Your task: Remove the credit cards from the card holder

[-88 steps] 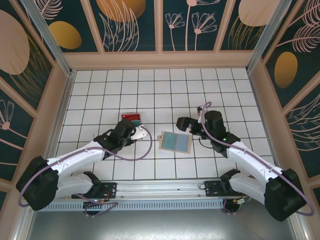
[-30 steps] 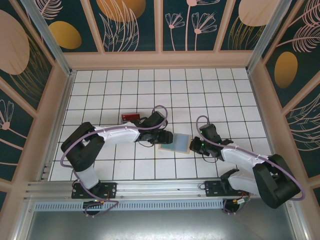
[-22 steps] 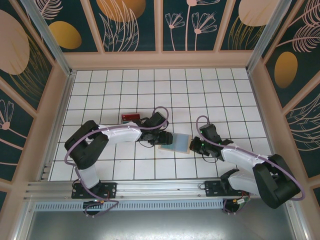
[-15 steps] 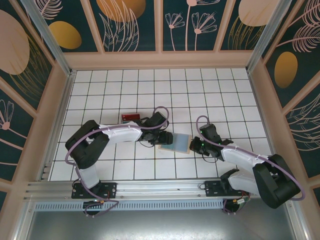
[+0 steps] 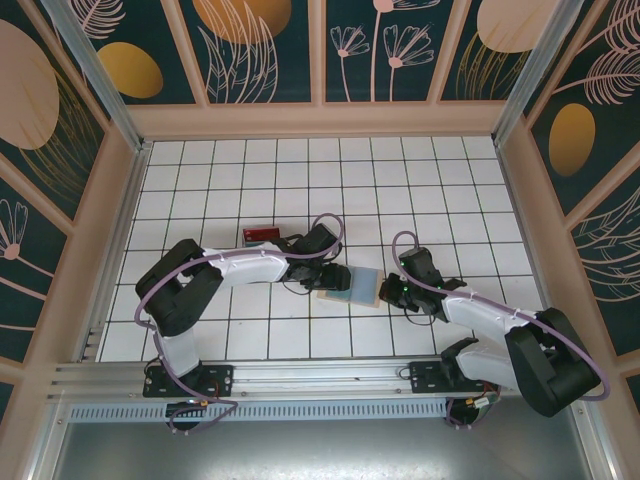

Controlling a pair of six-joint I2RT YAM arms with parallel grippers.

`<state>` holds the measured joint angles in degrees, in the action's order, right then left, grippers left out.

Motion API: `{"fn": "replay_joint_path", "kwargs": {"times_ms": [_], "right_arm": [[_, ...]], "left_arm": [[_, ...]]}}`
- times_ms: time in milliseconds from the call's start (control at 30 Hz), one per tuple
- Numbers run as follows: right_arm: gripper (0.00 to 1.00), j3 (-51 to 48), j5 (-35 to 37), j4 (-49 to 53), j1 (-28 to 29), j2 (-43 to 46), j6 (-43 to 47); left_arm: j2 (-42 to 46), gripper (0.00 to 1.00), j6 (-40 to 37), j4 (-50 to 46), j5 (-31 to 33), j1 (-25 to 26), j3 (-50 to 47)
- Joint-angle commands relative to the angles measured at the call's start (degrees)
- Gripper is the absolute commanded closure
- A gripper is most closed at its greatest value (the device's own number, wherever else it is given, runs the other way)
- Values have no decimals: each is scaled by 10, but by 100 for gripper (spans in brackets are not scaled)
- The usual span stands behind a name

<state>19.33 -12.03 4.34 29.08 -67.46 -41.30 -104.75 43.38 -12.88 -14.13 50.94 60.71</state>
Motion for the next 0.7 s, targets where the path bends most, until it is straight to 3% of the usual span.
{"fn": "replay_joint_path", "kwargs": {"times_ms": [0,667], "right_arm": [[100,-21,-1,-19,2,-29,-11],[100,-19,1,-19,2,-35,-9]], "left_arm": [[-22,40,-11,16,-57,15,7],[-9,28,-20,26,-82,17,23]]}}
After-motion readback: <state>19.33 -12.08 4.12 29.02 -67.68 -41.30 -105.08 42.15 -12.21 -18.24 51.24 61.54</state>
